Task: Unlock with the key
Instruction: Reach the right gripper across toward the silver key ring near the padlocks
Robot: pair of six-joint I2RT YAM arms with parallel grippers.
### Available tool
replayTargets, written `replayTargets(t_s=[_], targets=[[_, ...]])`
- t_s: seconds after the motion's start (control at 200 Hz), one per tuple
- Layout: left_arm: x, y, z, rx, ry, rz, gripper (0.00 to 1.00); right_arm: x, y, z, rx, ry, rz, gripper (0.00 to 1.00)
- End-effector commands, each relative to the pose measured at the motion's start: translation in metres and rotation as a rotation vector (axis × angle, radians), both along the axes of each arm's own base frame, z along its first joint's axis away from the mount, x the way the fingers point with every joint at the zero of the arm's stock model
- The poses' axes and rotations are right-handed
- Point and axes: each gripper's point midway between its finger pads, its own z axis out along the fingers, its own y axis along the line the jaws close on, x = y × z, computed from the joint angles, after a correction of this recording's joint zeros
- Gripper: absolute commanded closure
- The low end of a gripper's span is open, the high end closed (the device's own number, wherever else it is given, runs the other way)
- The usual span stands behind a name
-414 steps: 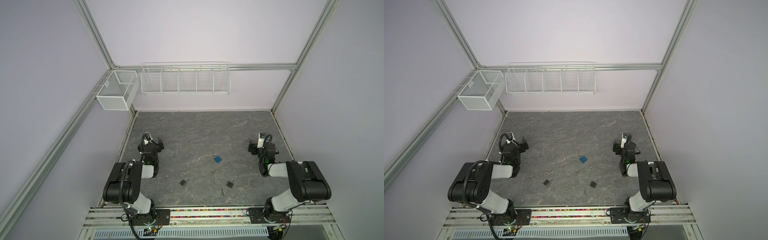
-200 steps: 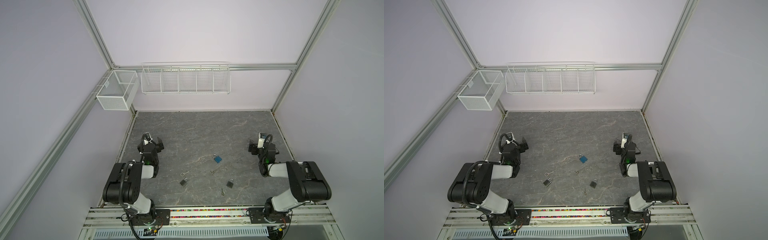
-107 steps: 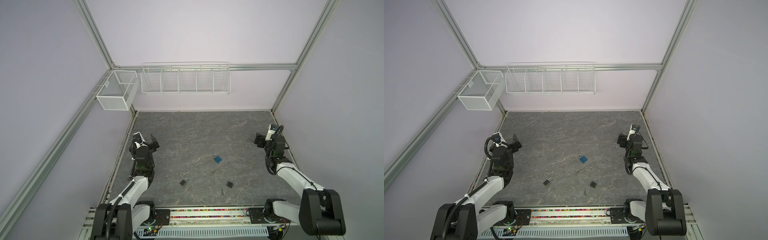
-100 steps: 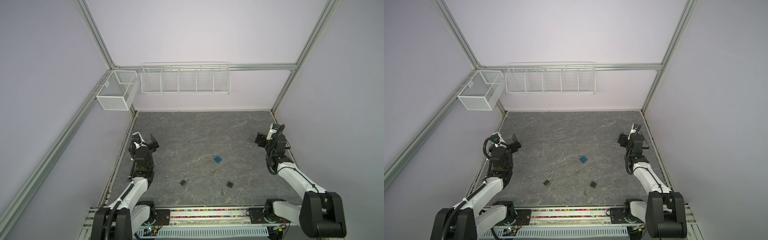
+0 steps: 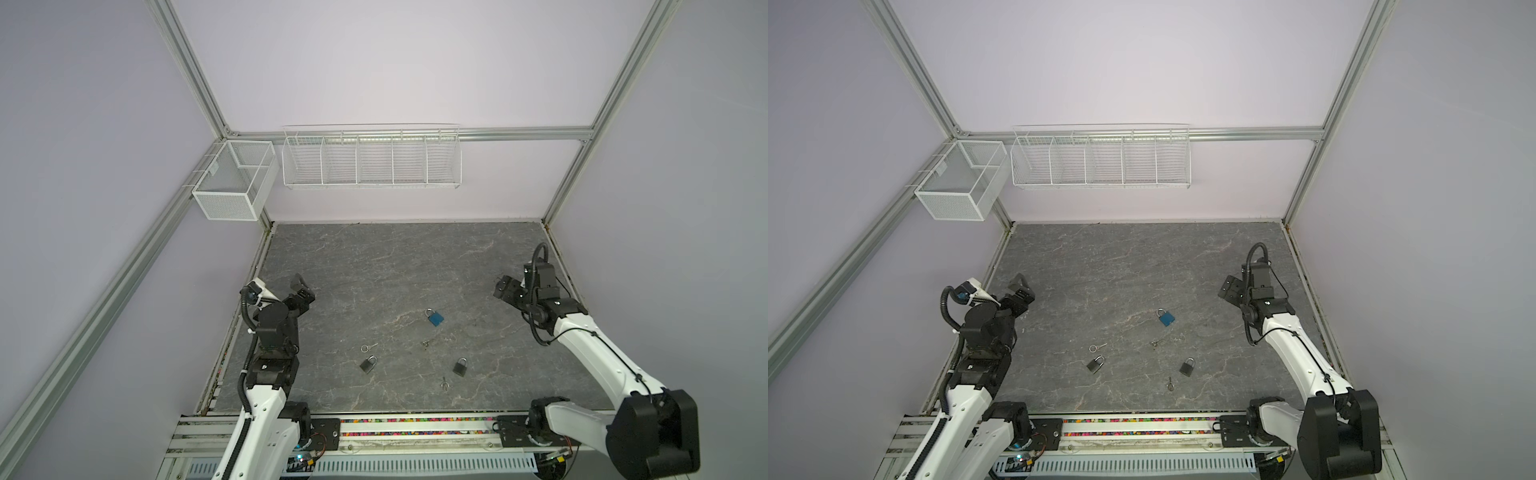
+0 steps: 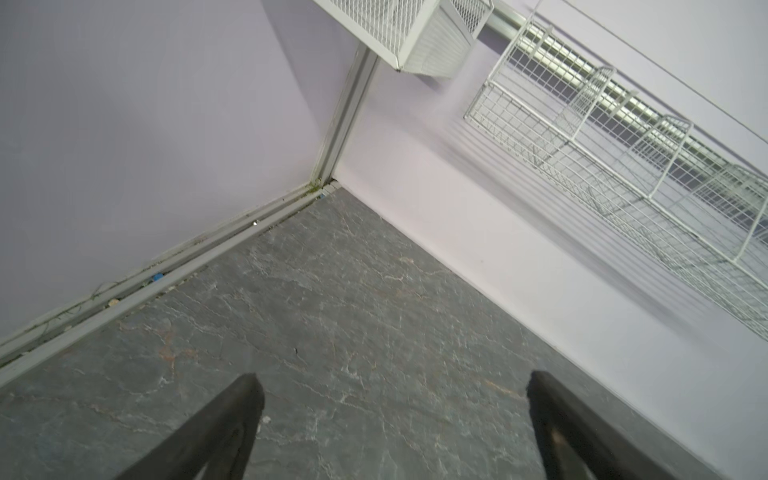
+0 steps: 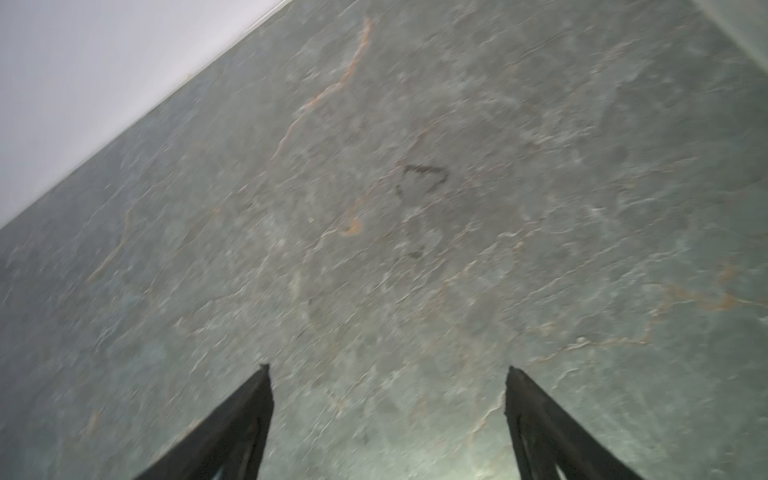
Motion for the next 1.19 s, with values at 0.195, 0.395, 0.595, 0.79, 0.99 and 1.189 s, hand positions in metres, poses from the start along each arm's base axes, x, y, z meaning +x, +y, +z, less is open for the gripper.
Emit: replayTargets(t_s=[0.195,0.395,0.595,0.79,0.99,1.189], targets=[[-0.036,-0.045,-0.036,-0.185,0.291,-0.229,0.01,-0.045,0.118,0.0,0.001,0.158,0.247,0.12],[-0.057,-0.059,-0.048,-0.237,0.436,-0.294,0.01,-0.081,0.201,-0.007,-0.032,0.207,0.401,0.1],[-0.07,-0.072,-0.061,-0.289,0.536,-0.354,0.0,-0.114,0.277,-0.019,-0.032,0.251,0.523,0.05],[-0.082,-0.062,-0.063,-0.278,0.569,-0.295,0.0,-0.128,0.327,-0.034,-0.037,0.28,0.576,0.04],[-0.091,-0.053,-0.065,-0.28,0.585,-0.237,0.0,-0.133,0.362,-0.048,-0.072,0.285,0.615,0.14],[-0.096,-0.047,-0.062,-0.298,0.576,-0.191,0.0,-0.138,0.384,-0.068,-0.102,0.307,0.647,0.25]])
